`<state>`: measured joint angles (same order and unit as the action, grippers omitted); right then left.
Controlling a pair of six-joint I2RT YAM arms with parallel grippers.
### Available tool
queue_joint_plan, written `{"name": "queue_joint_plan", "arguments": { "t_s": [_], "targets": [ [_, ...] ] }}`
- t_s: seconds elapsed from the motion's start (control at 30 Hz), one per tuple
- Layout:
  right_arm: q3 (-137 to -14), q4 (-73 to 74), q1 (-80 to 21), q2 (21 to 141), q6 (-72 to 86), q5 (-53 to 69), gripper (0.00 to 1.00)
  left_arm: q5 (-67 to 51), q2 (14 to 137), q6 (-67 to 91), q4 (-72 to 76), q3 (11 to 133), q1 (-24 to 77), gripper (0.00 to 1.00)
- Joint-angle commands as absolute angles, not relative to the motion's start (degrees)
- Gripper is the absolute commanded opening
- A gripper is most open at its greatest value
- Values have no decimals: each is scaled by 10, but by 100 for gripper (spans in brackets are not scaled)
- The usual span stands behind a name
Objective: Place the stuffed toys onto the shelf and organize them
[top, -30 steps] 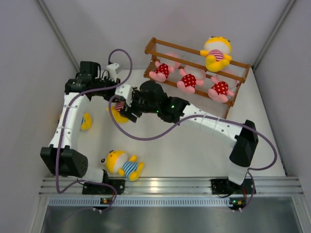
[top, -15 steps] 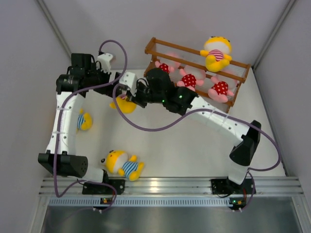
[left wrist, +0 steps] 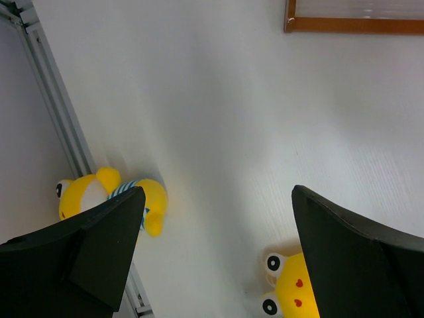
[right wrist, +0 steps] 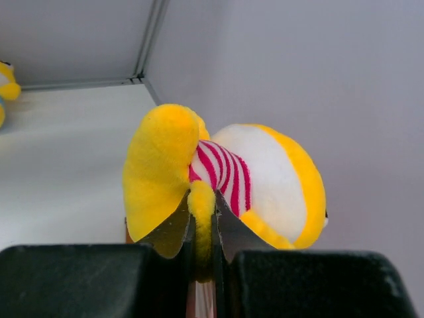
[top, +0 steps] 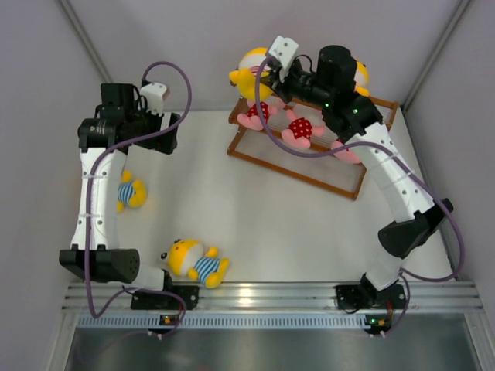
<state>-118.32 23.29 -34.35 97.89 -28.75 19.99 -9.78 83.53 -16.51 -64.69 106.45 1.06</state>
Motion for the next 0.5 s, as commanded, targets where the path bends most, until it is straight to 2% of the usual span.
{"name": "queue_joint_plan", "arguments": {
  "t_s": [0.0, 0.13, 0.47],
  "targets": [
    [-1207, 178, -291, 977, -273, 270, 0, -111, 832, -172, -655, 1053, 10, 98],
    [-1207, 173, -248, 1003, -264, 330, 0, -115, 835, -173, -655, 1042, 10, 98],
    [-1208, 206, -196, 1055, -272, 374, 0, -119, 842, -185, -657, 1029, 10, 98]
  ]
}}
